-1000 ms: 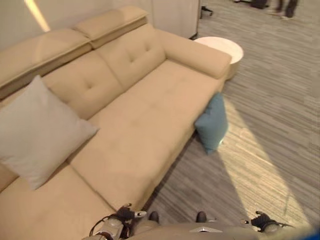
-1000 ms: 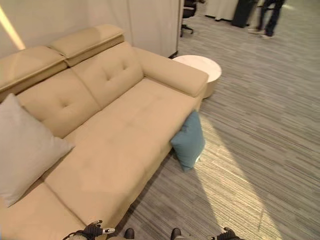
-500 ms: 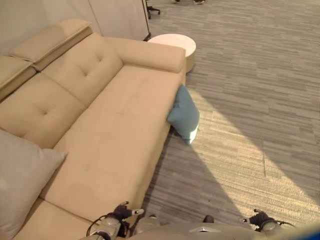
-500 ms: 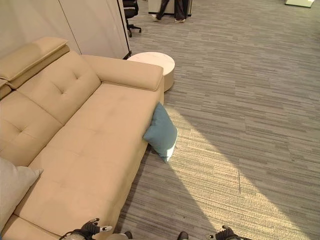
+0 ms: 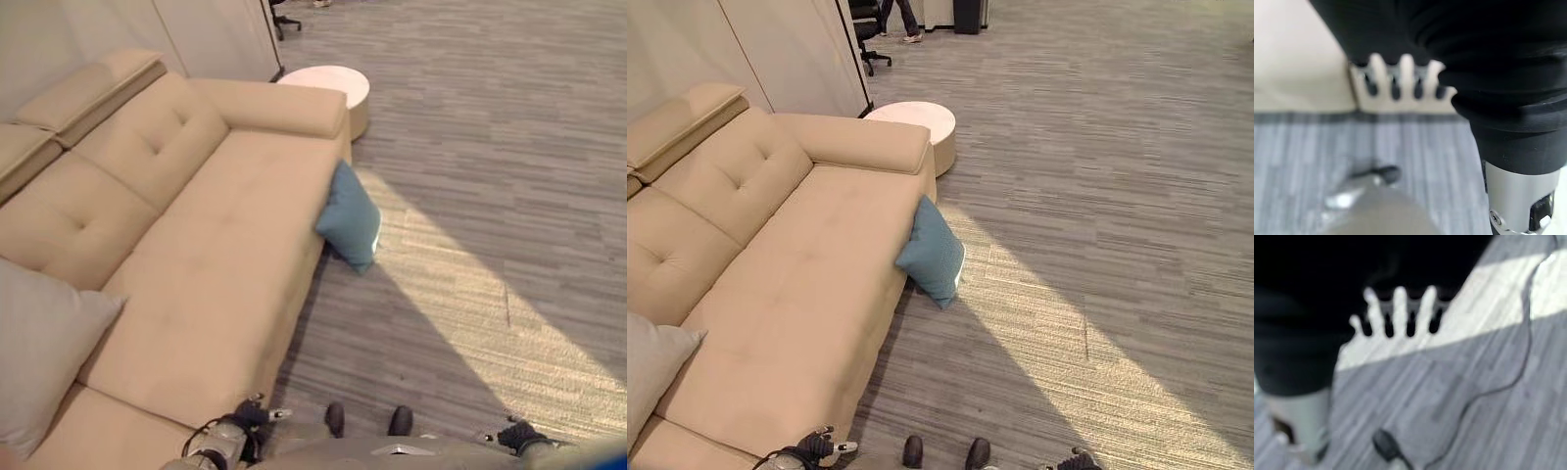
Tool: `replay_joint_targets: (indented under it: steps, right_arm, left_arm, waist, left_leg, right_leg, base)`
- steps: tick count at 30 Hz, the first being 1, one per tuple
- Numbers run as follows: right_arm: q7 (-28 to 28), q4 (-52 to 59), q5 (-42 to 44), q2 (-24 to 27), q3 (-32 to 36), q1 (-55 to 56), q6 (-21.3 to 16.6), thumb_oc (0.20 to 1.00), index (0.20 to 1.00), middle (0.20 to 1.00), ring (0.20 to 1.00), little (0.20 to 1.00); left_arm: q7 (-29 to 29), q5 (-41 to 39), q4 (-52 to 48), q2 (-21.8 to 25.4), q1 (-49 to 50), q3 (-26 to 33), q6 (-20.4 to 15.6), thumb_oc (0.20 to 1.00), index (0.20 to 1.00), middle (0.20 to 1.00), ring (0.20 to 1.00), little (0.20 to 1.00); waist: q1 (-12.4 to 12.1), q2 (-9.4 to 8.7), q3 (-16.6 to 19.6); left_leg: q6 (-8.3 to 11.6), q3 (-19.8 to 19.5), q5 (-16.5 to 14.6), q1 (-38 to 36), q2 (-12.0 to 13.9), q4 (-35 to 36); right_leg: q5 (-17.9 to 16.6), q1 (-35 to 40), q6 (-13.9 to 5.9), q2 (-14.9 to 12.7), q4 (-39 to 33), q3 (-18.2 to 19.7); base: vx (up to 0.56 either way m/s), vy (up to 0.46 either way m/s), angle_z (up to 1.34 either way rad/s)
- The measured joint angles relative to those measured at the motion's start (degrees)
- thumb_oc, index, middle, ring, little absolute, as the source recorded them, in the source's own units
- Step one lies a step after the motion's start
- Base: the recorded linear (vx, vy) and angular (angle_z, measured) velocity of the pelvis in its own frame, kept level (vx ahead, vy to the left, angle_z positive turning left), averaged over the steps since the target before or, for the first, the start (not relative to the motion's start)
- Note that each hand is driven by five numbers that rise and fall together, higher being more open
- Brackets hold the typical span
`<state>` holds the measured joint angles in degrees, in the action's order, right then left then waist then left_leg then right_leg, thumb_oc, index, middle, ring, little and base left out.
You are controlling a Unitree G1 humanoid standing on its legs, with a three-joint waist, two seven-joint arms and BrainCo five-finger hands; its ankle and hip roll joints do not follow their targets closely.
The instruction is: Pick up all the scattered cushions and arrange them neatly on the sofa.
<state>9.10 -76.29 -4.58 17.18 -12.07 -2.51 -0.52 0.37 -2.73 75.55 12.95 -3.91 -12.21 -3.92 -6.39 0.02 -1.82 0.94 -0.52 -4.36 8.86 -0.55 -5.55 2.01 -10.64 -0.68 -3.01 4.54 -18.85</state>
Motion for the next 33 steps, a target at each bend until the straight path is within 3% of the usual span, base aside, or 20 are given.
replay_joint_targets:
  steps: [1, 2, 3, 4, 5, 7, 9, 11, 12, 13, 15, 18, 21, 22, 24, 25, 27, 28, 31, 33]
  right_arm:
    - [0.06, -0.01, -0.01, -0.05, -0.01, -0.50, 0.02, 1.000, 1.000, 1.000, 1.000, 1.000]
    - [0.09, -0.88, -0.01, -0.24, 0.31, -1.96, 0.22, 1.000, 1.000, 1.000, 1.000, 1.000]
    - [0.06, -1.43, -0.04, -0.91, 0.26, -2.25, 0.23, 1.000, 1.000, 1.000, 1.000, 1.000]
    - [0.01, -1.64, -0.04, -1.20, 0.25, -1.82, 0.20, 1.000, 1.000, 1.000, 1.000, 1.000]
    - [0.06, -1.31, -0.09, -0.82, 0.24, -1.16, 0.11, 1.000, 1.000, 1.000, 1.000, 1.000]
    - [0.08, -1.09, -0.19, 0.05, 0.24, -1.50, 0.13, 1.000, 1.000, 1.000, 1.000, 1.000]
    - [-0.01, -0.72, -0.18, 0.97, 0.01, -1.39, 0.19, 1.000, 1.000, 1.000, 1.000, 1.000]
    - [-0.17, 0.67, -0.17, 0.71, -0.25, -1.91, 0.15, 1.000, 1.000, 1.000, 1.000, 1.000]
    - [-0.27, 1.27, -0.16, 0.78, -0.58, -2.97, 0.14, 1.000, 1.000, 1.000, 1.000, 1.000]
    - [-0.14, 1.97, -0.14, 0.69, -0.91, -2.75, 0.07, 1.000, 1.000, 1.000, 1.000, 1.000]
    - [-0.18, 2.81, -0.14, 0.05, -1.67, -2.37, 0.15, 1.000, 1.000, 1.000, 1.000, 1.000]
    - [-0.27, 3.28, -0.11, -0.85, -1.66, -2.29, 0.15, 1.000, 1.000, 1.000, 1.000, 1.000]
    - [-0.32, 3.18, -0.12, -0.91, -1.65, -0.90, 0.33, 1.000, 1.000, 1.000, 1.000, 1.000]
    - [-0.27, 2.92, -0.12, -0.36, -1.47, 0.28, 0.39, 1.000, 1.000, 1.000, 1.000, 1.000]
    - [-0.28, 2.49, -0.12, 0.12, -1.39, 0.53, 0.50, 1.000, 1.000, 1.000, 1.000, 1.000]
    - [-0.45, 2.25, -0.12, 0.13, -1.37, -0.03, 0.50, 1.000, 1.000, 1.000, 1.000, 1.000]
    - [-0.41, 2.75, -0.12, 0.68, -1.56, -0.23, 0.08, 1.000, 1.000, 1.000, 1.000, 1.000]
    - [-0.38, 3.04, -0.09, 0.83, -1.52, -0.47, 0.04, 1.000, 1.000, 1.000, 1.000, 1.000]
    - [-0.06, 4.03, 0.09, 1.18, -2.32, -2.22, -0.04, 1.000, 1.000, 1.000, 1.000, 1.000]
    - [0.04, 3.91, 0.92, 1.22, -2.48, -2.44, 0.07, 1.000, 1.000, 1.000, 1.000, 1.000]
  left_arm:
    - [0.01, 0.04, 0.06, -0.09, 0.51, 0.05, 0.09, 1.000, 1.000, 1.000, 1.000, 1.000]
    - [0.01, -0.01, -0.14, -0.15, 1.46, 0.00, 0.04, 1.000, 1.000, 1.000, 1.000, 1.000]
    - [0.03, -0.01, -0.12, 0.66, 1.64, 0.54, -0.05, 1.000, 1.000, 1.000, 1.000, 1.000]
    - [-0.07, 0.03, -0.09, 1.50, 1.85, 0.48, -0.03, 1.000, 1.000, 1.000, 1.000, 1.000]
    - [-0.05, 0.03, -0.03, 1.83, 2.01, 0.44, 0.13, 1.000, 1.000, 1.000, 1.000, 1.000]
    - [-0.09, 0.02, -0.04, 1.60, 1.96, 0.24, 0.12, 1.000, 1.000, 1.000, 1.000, 1.000]
    - [-0.07, -0.02, -0.18, 1.18, 1.94, 0.15, 0.24, 1.000, 1.000, 1.000, 1.000, 1.000]
    - [0.02, -0.09, -0.55, 1.55, 1.14, 0.26, 0.51, 1.000, 1.000, 1.000, 1.000, 1.000]
    - [0.08, -0.16, -0.75, 1.64, 0.49, 0.15, 0.45, 1.000, 1.000, 1.000, 1.000, 1.000]
    - [0.11, -0.17, -0.85, 1.65, -0.20, 0.12, 0.50, 1.000, 1.000, 1.000, 1.000, 1.000]
    - [0.13, -0.28, -1.15, 1.76, -1.03, 0.04, 0.32, 1.000, 1.000, 1.000, 1.000, 1.000]
    - [0.19, -0.25, 0.30, 0.82, -1.66, 0.37, 0.45, 1.000, 1.000, 1.000, 1.000, 1.000]
    - [-0.03, -0.13, 0.21, 0.55, -0.95, 0.19, 0.37, 1.000, 1.000, 1.000, 1.000, 1.000]
    - [-0.01, 0.00, 0.06, -0.14, -0.95, -0.23, 0.21, 1.000, 1.000, 1.000, 1.000, 1.000]
    - [-0.05, 0.04, -0.14, -1.13, -1.21, -0.28, -0.34, 1.000, 1.000, 1.000, 1.000, 1.000]
    - [-0.05, 0.09, -0.01, -1.40, -1.26, -0.15, -0.40, 1.000, 1.000, 1.000, 1.000, 1.000]
    - [-0.04, 0.13, 0.02, -1.45, -0.90, 0.01, -0.36, 1.000, 1.000, 1.000, 1.000, 1.000]
    - [-0.03, 0.11, 0.01, -1.46, -1.11, -0.02, -0.36, 1.000, 1.000, 1.000, 1.000, 1.000]
    - [-0.06, 0.07, -0.02, -1.12, -1.49, -0.04, -0.30, 1.000, 1.000, 1.000, 1.000, 1.000]
    - [-0.03, -0.03, -0.99, -0.47, -2.42, 0.10, -0.37, 1.000, 1.000, 1.000, 1.000, 1.000]
  waist:
    - [-0.52, 0.13, 0.08]
    - [-1.20, 0.53, -0.33]
    - [-0.93, -1.26, -0.23]
    - [-0.86, -2.50, -0.18]
    - [-1.06, -3.90, 0.72]
    - [-2.01, -3.31, 0.77]
    - [-1.96, -1.75, 0.78]
    - [-0.47, -1.13, -0.31]
    - [-0.77, -0.72, -1.96]
    - [0.15, -0.98, -1.98]
    - [0.94, -1.93, -2.41]
    - [3.17, -2.81, -2.44]
    - [5.82, -4.17, -2.31]
    - [5.97, -2.84, -1.90]
    - [6.06, -1.02, -1.33]
    - [6.02, -0.59, -1.26]
    - [5.77, -0.83, -1.18]
    - [5.63, -0.83, -1.12]
    - [4.66, -3.27, -1.06]
    - [3.38, -4.95, -1.56]
  left_leg:
    - [-0.67, 0.00, 0.25, 0.03, 0.52, 0.46]
    - [-2.02, 0.75, 1.22, 0.03, 1.72, 0.03]
    - [-2.27, 1.56, 0.81, -0.22, 0.70, -1.18]
    - [-2.35, 1.89, 0.22, -0.49, -0.66, -1.84]
    - [-1.97, 1.18, -0.12, 0.04, -1.61, -3.69]
    - [-2.11, 0.60, 0.14, -0.21, -2.12, -3.63]
    - [-4.27, 0.55, 1.50, -1.94, -2.87, -0.08]
    - [-5.16, 0.40, 1.56, -4.03, -2.70, 1.81]
    - [-6.35, 0.20, 0.59, -5.95, -2.74, 2.65]
    - [-6.46, -0.18, 0.29, -6.25, -2.78, 2.64]
    - [-6.24, -0.85, -0.20, -7.20, -3.02, 3.33]
    - [-4.94, -2.19, -2.11, -9.18, -1.32, 3.93]
    - [-3.11, -4.35, -4.12, -12.33, -1.03, 3.80]
    - [-2.13, -5.63, -5.02, -14.05, 0.69, 4.42]
    - [-0.91, -6.05, -4.26, -14.49, 2.36, 3.76]
    - [1.62, -5.32, -2.72, -14.11, 3.04, 1.80]
    - [4.06, -4.62, -1.10, -13.75, 3.34, -2.82]
    - [4.67, -4.78, -0.84, -13.20, 3.59, -5.19]
    - [7.37, -3.83, 1.04, -5.89, 3.35, -21.16]
    - [7.00, -1.20, -0.52, -2.78, 3.45, -21.90]
  right_leg:
    - [0.43, -0.29, -0.56, 0.61, -0.03, -0.45]
    - [3.01, -2.25, -0.02, 0.54, 8.68, -0.10]
    - [7.48, -2.95, -0.59, -2.34, 17.67, 0.02]
    - [11.08, -2.70, -0.94, -3.93, 18.55, 0.99]
    - [12.47, -1.17, 0.67, -3.54, 16.72, 2.72]
    - [11.98, -0.15, -0.28, -3.06, 14.75, 3.27]
    - [11.79, 0.13, -3.92, -3.33, 16.18, 3.03]
    - [10.51, -2.42, -4.92, -5.16, 24.33, 2.16]
    - [9.42, -7.41, -6.90, -7.52, 34.81, 1.77]
    - [10.09, -8.55, -6.75, -8.34, 35.17, 1.47]
    - [9.51, -10.33, -6.73, -9.00, 27.82, 1.37]
    - [1.34, -11.29, -6.65, -6.09, 10.27, 2.64]
    - [-5.47, -8.86, -7.43, -5.50, -0.35, 1.97]
    - [-9.45, -7.56, -4.90, -4.78, 0.17, 1.84]
    - [-7.97, -5.97, -2.90, -3.35, -0.34, -0.01]
    - [-7.10, -4.29, -1.49, -2.83, -0.95, -0.72]
    - [-6.22, -0.76, 1.74, -1.96, -2.43, -1.35]
    - [-5.57, 0.08, 1.90, -1.64, -2.69, -1.39]
    - [-3.10, 3.35, 5.88, -0.94, -4.97, -1.34]
    - [-3.58, 5.77, 6.01, -0.58, -7.75, -1.91]
  base:
    - [0.40, 0.103, -0.66]
    - [0.20, 0.056, -0.38]
    - [0.29, 0.099, -0.18]
    - [0.17, 0.083, 0.08]
    - [0.26, 0.136, 0.03]
    - [0.23, 0.144, -0.20]
    - [0.21, 0.098, -0.07]
    - [0.23, -0.002, 0.02]
    - [0.19, -0.052, -0.02]
    - [0.39, -0.133, 0.06]
    - [0.33, -0.148, 0.24]
    - [0.31, -0.170, 0.15]
    - [0.24, -0.194, 0.51]
    - [0.26, -0.229, 0.56]
    - [0.24, -0.236, 0.42]
    - [0.17, -0.223, 0.25]
    - [0.09, -0.249, 0.17]
    - [0.06, -0.206, 0.12]
    - [0.17, -0.134, 0.06]
    - [0.23, -0.060, 0.20]
